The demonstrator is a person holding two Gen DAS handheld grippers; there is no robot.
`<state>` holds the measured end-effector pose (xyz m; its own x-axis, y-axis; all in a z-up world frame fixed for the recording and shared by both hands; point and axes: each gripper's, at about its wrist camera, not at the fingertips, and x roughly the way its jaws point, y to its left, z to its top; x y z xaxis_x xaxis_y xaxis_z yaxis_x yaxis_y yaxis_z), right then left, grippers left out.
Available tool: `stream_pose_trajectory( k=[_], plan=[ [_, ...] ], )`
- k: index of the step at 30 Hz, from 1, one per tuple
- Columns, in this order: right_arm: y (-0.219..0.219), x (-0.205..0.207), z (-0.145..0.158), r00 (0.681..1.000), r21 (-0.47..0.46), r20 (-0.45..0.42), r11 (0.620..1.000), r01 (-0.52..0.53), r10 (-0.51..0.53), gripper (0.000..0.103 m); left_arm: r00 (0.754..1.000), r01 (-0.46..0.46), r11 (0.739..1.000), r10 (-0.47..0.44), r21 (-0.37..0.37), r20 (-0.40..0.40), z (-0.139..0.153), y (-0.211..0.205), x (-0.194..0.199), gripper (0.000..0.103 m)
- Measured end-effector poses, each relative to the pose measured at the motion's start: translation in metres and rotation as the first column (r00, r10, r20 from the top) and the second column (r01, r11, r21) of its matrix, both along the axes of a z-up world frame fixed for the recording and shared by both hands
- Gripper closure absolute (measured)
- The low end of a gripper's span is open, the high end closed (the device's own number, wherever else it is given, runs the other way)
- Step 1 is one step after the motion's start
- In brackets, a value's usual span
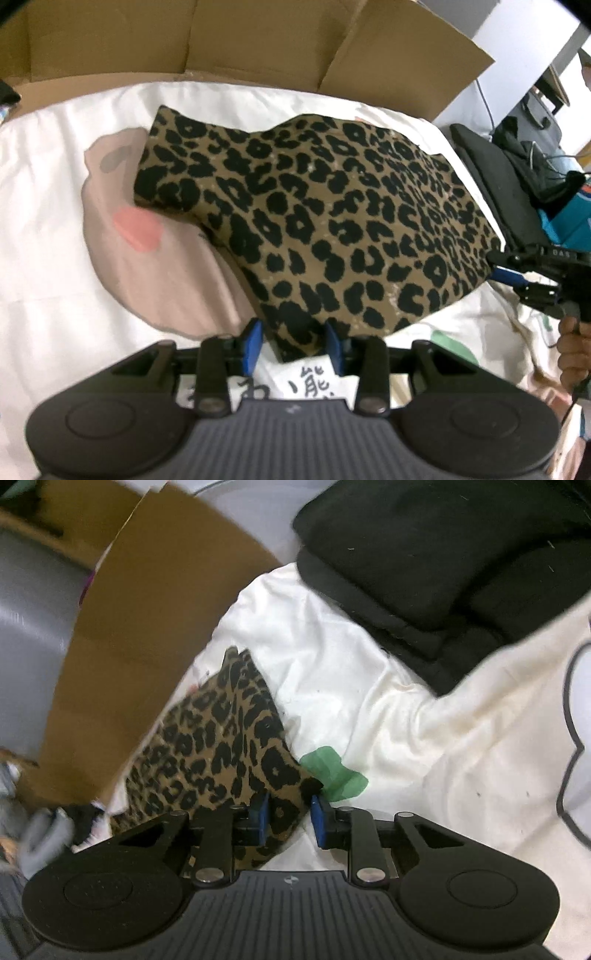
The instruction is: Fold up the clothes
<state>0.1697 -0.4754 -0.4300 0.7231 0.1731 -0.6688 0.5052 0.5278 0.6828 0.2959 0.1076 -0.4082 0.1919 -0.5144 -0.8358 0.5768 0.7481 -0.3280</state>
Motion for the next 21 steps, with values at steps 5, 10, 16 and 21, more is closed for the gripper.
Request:
stream_pose_trajectory(
  k=[5,10,16,21],
  plan=[
    [-0.008,-0.006,-0.017,0.996,0.167,-0.005,0.982,0.087,-0.087,0.062,0.999,-0.026,0.999,0.024,-0.042,-0.035,-0.007,0.002,0.002,0.064],
    [-0.008,0.004,-0.024,0.995,0.212,0.007,0.972,0.096,-0.100,0.056,0.996,-0.062,0.994,0.057,-0.092,-0.063,-0.012,0.002,0.007,0.064],
    [-0.009,0.006,-0.015,0.994,0.199,0.028,0.975,0.095,-0.102,0.078,0.993,-0.078,0.987,0.065,-0.142,-0.094,-0.016,0.006,0.010,0.064],
    [-0.014,0.005,-0.002,0.990,0.244,0.075,0.965,0.095,-0.117,0.077,0.990,-0.103,0.983,0.085,-0.154,-0.115,-0.020,0.006,0.007,0.063]
  ],
)
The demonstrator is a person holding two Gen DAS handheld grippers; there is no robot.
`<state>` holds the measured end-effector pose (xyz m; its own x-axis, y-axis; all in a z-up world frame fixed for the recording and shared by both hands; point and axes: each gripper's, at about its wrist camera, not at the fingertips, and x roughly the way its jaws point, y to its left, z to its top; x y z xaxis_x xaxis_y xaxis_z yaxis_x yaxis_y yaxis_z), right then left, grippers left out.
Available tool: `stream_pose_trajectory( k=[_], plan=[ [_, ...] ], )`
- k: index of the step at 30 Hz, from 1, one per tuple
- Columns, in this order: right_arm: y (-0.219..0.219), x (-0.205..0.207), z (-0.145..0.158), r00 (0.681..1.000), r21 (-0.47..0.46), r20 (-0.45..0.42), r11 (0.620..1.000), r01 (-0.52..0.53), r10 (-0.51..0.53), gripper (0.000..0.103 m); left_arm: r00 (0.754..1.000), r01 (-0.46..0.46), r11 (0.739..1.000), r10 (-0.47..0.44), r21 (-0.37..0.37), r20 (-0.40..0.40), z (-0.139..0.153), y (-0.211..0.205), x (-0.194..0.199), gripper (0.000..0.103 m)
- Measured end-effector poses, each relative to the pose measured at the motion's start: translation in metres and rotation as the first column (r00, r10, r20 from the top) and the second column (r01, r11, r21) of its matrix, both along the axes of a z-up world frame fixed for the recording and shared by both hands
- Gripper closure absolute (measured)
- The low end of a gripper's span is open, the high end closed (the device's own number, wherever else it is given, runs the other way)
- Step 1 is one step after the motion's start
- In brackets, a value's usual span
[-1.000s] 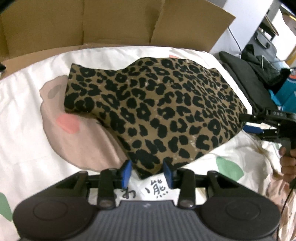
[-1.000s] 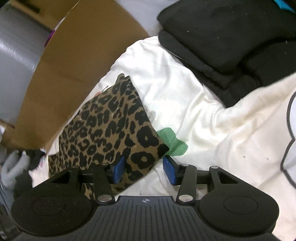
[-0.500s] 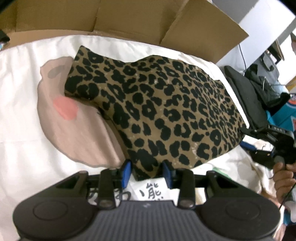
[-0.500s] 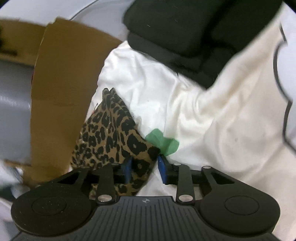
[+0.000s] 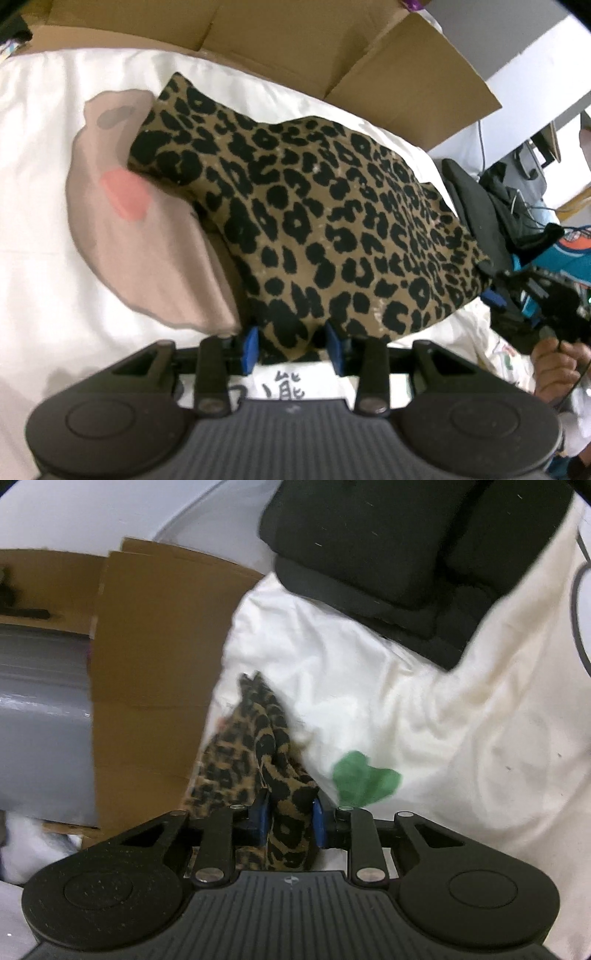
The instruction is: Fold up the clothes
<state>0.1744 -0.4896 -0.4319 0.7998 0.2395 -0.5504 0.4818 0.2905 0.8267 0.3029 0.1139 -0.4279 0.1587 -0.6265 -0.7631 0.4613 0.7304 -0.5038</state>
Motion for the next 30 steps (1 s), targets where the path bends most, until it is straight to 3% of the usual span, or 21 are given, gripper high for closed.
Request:
stream_pose_trajectory(
  k=[5,9,10,11,14,30],
  plan=[
    [0.005,0.008,-0.011,0.999,0.018,-0.033,1.000,-0.020,0.021,0.068,1.000,-0.018,1.000,0.017,-0.026,-0.017,-0.003,0.001,0.003,0.063],
    [0.007,0.013,-0.021,0.998,0.038,-0.050,0.999,-0.030,0.032,0.068,1.000,-0.013,1.000,0.012,-0.025,-0.020,-0.004,0.002,0.006,0.068],
    [0.007,0.013,-0.020,0.998,0.029,-0.047,0.999,-0.033,0.035,0.071,1.000,-0.013,1.000,0.012,-0.022,-0.026,-0.004,0.003,0.007,0.079],
    [0.007,0.014,-0.018,0.998,0.019,-0.044,0.999,-0.036,0.037,0.081,0.999,-0.013,1.000,0.013,-0.019,-0.032,-0.004,0.003,0.009,0.090],
    [0.008,0.014,-0.016,0.998,0.009,-0.039,0.999,-0.042,0.042,0.090,0.999,-0.011,1.000,0.011,-0.008,-0.046,-0.003,0.004,0.013,0.096],
    [0.021,0.008,0.006,0.990,-0.027,-0.039,0.991,-0.133,0.132,0.094,0.995,-0.001,1.000,0.001,0.001,-0.101,0.036,0.015,0.017,0.098]
  ],
)
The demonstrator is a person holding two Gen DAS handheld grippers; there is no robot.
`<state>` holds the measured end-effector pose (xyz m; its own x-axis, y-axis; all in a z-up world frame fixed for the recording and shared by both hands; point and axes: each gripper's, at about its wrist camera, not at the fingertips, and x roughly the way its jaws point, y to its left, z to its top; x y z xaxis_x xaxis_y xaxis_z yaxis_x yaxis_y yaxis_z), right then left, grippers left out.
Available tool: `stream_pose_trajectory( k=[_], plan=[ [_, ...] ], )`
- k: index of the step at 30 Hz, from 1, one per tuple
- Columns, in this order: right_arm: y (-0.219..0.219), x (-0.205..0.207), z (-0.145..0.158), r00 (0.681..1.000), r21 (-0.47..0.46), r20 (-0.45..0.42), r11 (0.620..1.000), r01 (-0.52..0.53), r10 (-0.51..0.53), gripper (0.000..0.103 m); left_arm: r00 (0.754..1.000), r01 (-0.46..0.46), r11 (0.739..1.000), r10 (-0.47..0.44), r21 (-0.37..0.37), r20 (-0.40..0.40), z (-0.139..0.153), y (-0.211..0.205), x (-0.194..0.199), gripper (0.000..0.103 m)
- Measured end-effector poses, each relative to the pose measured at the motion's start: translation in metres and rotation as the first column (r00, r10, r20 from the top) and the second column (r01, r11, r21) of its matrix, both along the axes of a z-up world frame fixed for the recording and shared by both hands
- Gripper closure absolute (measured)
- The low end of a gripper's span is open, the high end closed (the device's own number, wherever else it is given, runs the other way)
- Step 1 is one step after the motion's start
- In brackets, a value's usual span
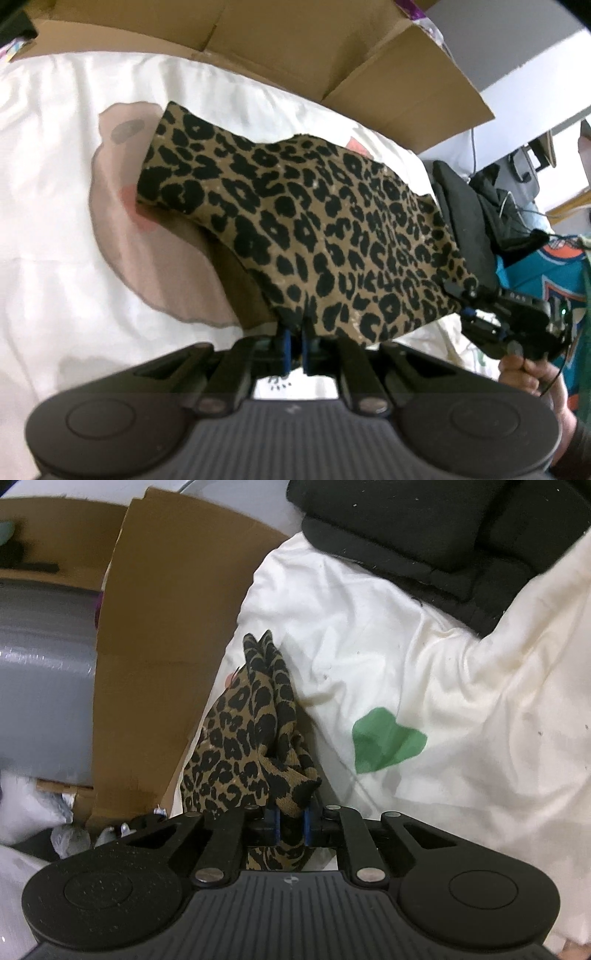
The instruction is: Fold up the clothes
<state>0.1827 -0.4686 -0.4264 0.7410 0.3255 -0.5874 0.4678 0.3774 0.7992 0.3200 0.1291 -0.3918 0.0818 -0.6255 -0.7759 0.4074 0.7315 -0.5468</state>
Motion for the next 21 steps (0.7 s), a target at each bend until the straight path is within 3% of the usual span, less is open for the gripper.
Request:
stream_pose_trajectory(
  k=[7,21],
  plan=[
    [0.012,-0.008,0.011,0.998,0.002,-0.016,0.998,-0.062,0.062,0.094,0.999,0.005,1.000,-0.004,0.021,-0.037,0.012,0.005,-0.003,0.098],
    [0.037,-0.040,0.016,0.991,0.037,-0.066,0.993,-0.115,0.117,0.094,0.994,0.058,0.990,-0.044,0.132,-0.104,0.015,0.004,-0.032,0.098]
  ],
)
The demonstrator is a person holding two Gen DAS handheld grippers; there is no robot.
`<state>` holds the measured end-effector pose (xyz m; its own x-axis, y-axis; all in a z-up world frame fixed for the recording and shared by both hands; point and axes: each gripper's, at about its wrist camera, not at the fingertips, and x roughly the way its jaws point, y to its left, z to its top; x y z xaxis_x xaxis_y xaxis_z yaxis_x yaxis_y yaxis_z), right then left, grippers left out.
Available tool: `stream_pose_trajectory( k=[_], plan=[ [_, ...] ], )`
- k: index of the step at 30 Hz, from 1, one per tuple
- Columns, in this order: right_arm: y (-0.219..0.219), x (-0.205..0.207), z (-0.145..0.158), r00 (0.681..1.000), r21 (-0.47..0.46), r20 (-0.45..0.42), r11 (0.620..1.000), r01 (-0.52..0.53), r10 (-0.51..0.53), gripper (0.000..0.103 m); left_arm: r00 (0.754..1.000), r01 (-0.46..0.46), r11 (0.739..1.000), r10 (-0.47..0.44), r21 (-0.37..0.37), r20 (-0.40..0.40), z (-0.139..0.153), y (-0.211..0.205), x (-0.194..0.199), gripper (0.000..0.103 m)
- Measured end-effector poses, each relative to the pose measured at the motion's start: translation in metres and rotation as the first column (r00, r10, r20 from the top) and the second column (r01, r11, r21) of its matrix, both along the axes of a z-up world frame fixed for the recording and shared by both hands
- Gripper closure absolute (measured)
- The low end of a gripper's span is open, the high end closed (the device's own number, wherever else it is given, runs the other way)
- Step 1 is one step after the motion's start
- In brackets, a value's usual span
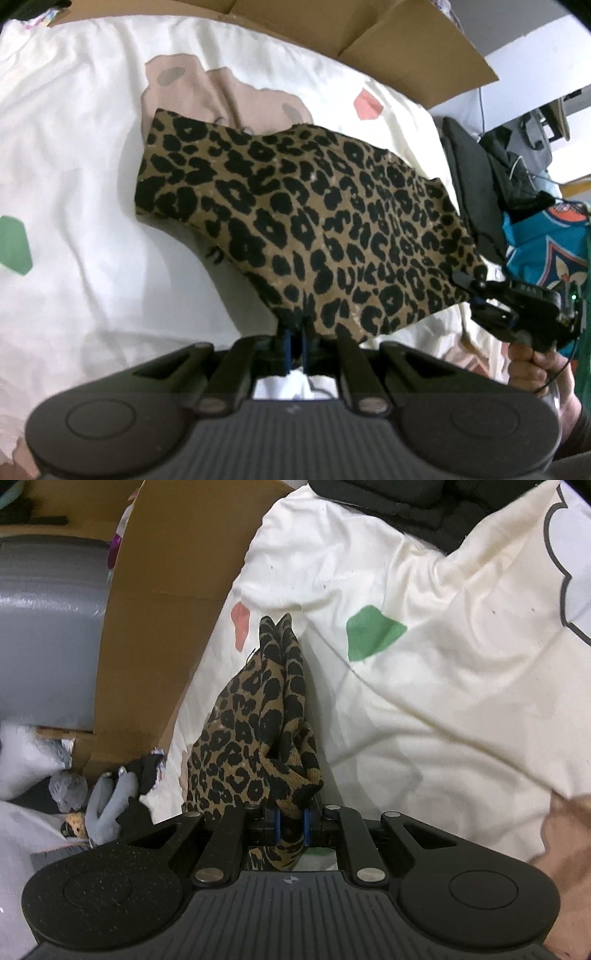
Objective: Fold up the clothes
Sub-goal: 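Lift the leopard garment with the left tool while the right tool holds its end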
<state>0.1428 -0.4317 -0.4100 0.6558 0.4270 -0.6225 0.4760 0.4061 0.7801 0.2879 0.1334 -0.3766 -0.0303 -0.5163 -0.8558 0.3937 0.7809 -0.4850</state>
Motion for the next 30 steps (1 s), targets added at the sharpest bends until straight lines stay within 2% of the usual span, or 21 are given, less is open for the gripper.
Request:
stream_pose_trajectory(
  k=[3,10,19,23,30],
  plan=[
    [-0.001,-0.008,0.002,1.000,0.000,-0.003,1.000,-0.005,0.005,0.094,0.999,0.010,1.000,-0.009,0.024,-0.034,-0.003,-0.008,-0.003,0.098],
    [-0.009,-0.011,0.014,1.000,-0.075,0.011,0.997,-0.011,0.012,0.095,0.994,0.042,0.998,-0.037,0.046,-0.107,-0.021,-0.026,-0.013,0.098],
    [-0.023,0.002,0.031,1.000,-0.203,0.016,0.979,0.018,-0.015,0.095,0.983,0.039,0.999,-0.032,0.031,-0.180,-0.037,-0.038,-0.033,0.097],
    [-0.030,0.009,0.038,0.999,-0.245,0.028,0.969,0.032,-0.025,0.095,0.982,0.007,1.000,-0.006,0.004,-0.190,-0.036,-0.038,-0.045,0.097],
    [-0.040,0.025,0.051,0.998,-0.309,0.055,0.950,0.043,-0.027,0.095,0.974,-0.031,0.999,0.028,-0.013,-0.225,-0.039,-0.062,-0.061,0.097]
  ],
)
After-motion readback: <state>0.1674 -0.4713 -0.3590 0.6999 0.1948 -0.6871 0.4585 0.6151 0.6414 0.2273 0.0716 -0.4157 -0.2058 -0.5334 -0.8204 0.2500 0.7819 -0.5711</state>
